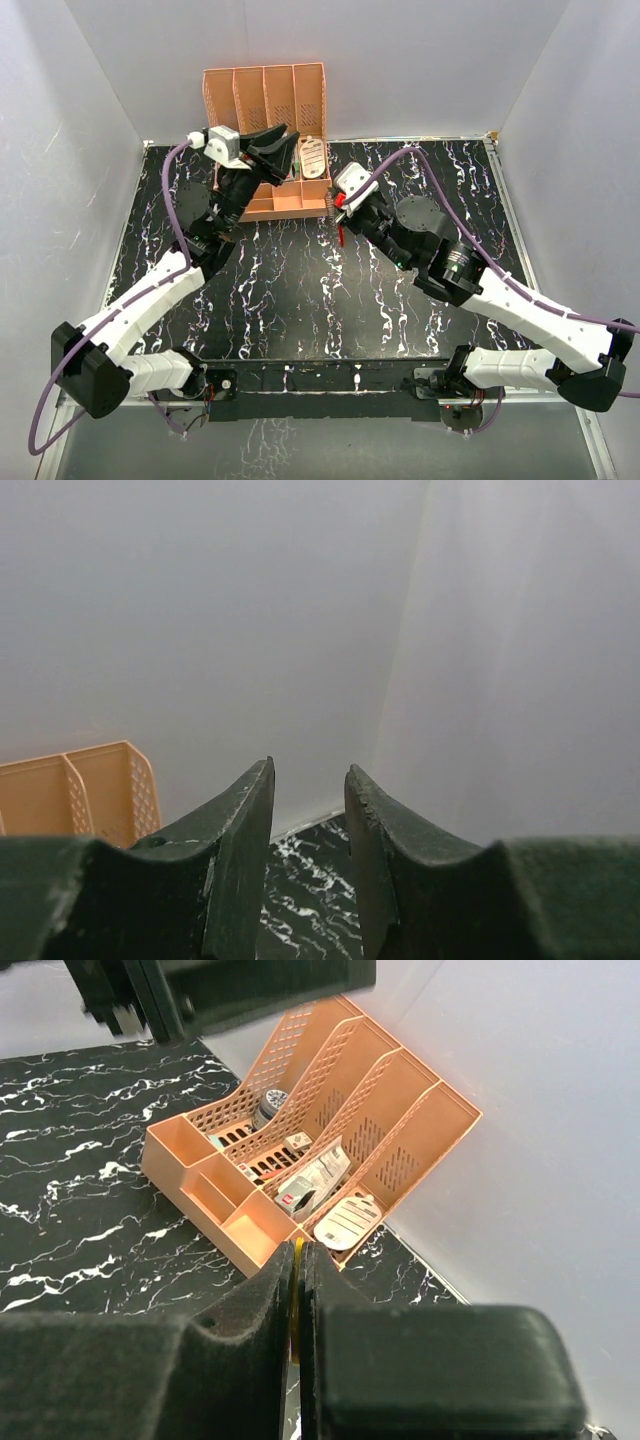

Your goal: Remove the keys from the keyring

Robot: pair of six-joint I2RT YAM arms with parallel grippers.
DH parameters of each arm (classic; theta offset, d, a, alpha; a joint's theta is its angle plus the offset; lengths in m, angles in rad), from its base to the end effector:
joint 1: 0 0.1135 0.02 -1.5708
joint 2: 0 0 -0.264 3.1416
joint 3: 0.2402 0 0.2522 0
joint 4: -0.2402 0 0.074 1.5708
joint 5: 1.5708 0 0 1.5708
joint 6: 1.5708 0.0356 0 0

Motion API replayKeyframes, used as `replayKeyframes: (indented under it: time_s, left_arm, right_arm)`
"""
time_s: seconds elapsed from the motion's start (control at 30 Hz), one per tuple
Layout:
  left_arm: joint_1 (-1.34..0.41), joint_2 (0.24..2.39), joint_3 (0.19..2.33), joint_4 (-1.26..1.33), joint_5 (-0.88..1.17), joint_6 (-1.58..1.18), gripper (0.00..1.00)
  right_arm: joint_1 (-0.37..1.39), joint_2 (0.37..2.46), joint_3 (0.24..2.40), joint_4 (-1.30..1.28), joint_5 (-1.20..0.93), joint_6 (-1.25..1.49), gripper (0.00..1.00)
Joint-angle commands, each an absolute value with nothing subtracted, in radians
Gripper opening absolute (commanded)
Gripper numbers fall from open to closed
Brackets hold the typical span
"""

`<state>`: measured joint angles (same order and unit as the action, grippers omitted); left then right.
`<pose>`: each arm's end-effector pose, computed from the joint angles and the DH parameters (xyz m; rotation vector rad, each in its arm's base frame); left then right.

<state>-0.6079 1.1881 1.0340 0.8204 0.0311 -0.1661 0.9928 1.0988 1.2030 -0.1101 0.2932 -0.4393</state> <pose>0.2118 -0.1487 0.4478 0.2321 0.8979 -0.7334 0.1427 0.1999 0.4331 -0.8530 1.3300 0.2026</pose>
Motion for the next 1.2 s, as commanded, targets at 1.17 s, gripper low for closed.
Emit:
replayKeyframes:
  time_s: [1.17]
  left_arm:
    - [-0.449, 1.502, 1.089, 1.386, 0.839, -0.511, 0.45]
  right_arm:
    - [0.995, 1.005, 1.288, -0.072, 0.190, -0.453, 0.00]
